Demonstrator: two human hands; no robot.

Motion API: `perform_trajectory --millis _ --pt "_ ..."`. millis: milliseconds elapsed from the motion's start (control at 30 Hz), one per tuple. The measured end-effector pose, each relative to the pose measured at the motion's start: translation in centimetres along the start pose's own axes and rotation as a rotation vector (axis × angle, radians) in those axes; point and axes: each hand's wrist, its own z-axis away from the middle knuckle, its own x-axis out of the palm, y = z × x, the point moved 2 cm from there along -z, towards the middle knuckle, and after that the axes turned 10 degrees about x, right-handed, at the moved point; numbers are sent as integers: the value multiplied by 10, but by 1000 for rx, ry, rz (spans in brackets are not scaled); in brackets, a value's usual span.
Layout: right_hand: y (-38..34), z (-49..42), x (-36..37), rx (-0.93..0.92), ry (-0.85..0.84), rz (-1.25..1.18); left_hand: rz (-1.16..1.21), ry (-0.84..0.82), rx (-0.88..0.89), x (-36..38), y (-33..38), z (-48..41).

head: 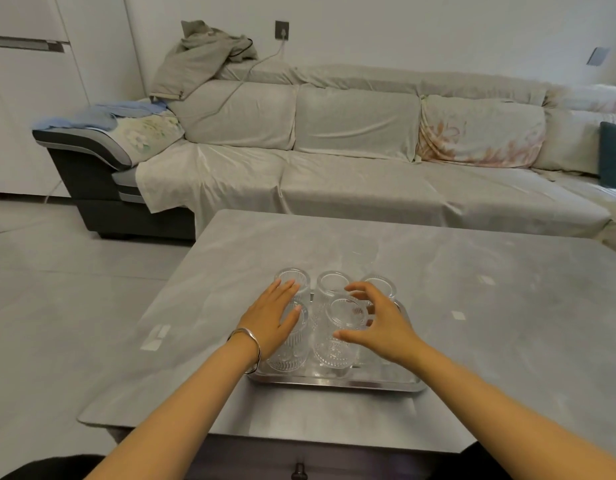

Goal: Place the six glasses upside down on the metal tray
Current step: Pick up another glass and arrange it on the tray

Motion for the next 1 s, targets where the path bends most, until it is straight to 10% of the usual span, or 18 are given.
perform_trajectory --millis 1000 --pt "4 -3 15 47 -134 -84 85 17 8 -3 1 -1"
